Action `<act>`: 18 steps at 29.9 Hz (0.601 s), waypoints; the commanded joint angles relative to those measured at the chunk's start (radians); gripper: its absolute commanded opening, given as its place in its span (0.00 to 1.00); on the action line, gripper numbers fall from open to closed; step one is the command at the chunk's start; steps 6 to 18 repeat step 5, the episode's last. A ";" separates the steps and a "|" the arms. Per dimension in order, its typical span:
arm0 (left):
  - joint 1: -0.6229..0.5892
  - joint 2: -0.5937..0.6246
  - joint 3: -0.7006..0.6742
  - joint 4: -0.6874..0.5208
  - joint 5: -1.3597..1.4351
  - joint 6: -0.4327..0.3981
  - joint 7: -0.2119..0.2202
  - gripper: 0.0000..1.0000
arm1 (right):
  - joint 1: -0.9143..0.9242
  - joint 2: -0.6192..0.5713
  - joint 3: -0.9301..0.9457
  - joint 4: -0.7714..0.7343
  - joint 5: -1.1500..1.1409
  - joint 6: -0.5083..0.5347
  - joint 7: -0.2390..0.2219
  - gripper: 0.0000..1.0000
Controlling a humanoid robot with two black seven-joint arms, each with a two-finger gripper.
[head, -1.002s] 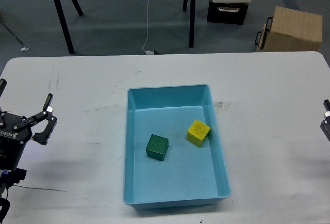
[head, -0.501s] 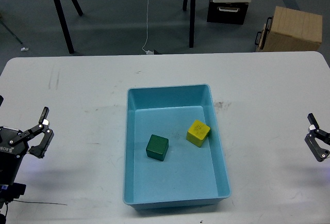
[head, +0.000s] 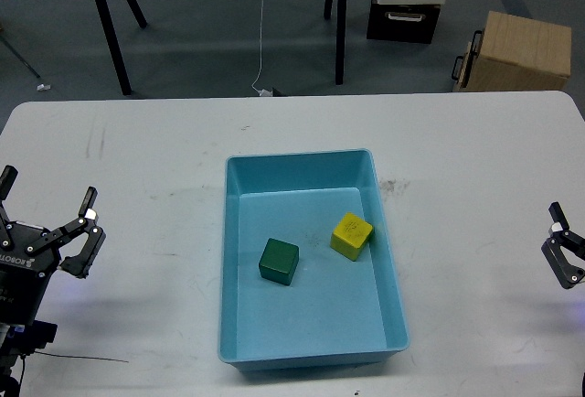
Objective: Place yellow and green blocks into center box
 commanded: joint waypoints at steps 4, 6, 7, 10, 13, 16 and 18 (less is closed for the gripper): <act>0.001 0.000 0.002 0.002 0.001 0.000 0.000 1.00 | 0.001 0.000 -0.001 -0.003 -0.001 0.000 0.000 1.00; 0.001 0.000 0.002 0.002 0.001 0.000 0.000 1.00 | 0.001 0.000 -0.001 -0.002 -0.002 0.000 0.000 1.00; 0.001 0.000 0.002 0.002 0.001 0.000 0.000 1.00 | 0.001 0.000 -0.001 -0.002 -0.002 0.000 0.000 1.00; 0.001 0.000 0.002 0.002 0.001 0.000 0.000 1.00 | 0.001 0.000 -0.001 -0.002 -0.002 0.000 0.000 1.00; 0.001 0.000 0.002 0.002 0.001 0.000 0.000 1.00 | 0.001 0.000 -0.001 -0.002 -0.002 0.000 0.000 1.00; 0.001 0.000 0.002 0.002 0.001 0.000 0.000 1.00 | 0.001 0.000 -0.001 -0.002 -0.002 0.000 0.000 1.00; 0.001 0.000 0.002 0.002 0.001 0.000 0.000 1.00 | 0.001 0.000 -0.001 -0.002 -0.002 0.000 0.000 1.00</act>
